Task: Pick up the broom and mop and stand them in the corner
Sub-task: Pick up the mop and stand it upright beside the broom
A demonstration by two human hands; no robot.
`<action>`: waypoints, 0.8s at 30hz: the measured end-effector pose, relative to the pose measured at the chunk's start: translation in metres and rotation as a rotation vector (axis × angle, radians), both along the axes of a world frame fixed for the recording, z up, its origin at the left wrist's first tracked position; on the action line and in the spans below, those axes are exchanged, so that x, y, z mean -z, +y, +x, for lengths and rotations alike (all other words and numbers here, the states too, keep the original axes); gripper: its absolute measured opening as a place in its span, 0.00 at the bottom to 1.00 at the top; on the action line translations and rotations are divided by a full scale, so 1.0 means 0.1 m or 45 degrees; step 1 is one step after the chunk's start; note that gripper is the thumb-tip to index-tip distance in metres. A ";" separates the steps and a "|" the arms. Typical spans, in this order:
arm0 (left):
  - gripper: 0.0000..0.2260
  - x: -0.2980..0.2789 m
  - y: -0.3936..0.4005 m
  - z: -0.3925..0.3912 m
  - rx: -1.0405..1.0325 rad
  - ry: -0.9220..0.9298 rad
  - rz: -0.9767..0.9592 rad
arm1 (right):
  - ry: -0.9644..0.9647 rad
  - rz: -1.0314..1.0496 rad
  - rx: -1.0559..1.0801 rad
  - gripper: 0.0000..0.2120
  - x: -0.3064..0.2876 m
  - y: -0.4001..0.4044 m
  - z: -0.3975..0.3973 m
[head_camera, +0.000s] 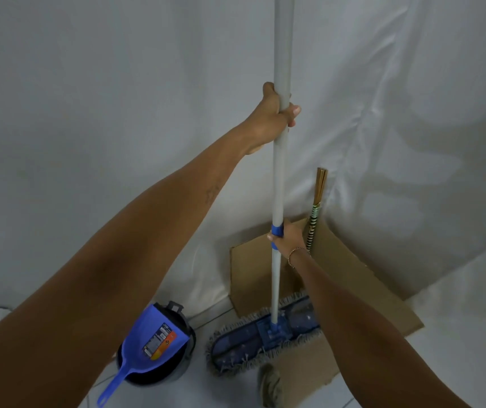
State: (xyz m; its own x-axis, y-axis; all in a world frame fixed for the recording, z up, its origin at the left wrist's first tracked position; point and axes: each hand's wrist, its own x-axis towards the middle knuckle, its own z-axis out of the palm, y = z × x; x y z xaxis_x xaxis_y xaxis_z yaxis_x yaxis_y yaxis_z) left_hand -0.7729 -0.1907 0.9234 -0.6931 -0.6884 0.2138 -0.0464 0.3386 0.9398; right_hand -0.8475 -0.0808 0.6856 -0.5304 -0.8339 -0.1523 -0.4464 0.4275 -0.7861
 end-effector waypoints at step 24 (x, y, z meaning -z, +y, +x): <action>0.12 0.82 -1.05 -1.58 -0.131 -0.199 0.026 | -0.126 0.151 -0.124 0.16 0.84 -1.02 -1.47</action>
State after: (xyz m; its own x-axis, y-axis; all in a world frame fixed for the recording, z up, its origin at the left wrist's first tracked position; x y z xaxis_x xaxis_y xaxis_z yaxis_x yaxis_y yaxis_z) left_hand -0.9312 -0.2955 0.8409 -0.6425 -0.7605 0.0940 -0.2261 0.3054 0.9250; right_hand -0.9945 -0.1825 0.6017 -0.4257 -0.8537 -0.3001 -0.4134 0.4785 -0.7747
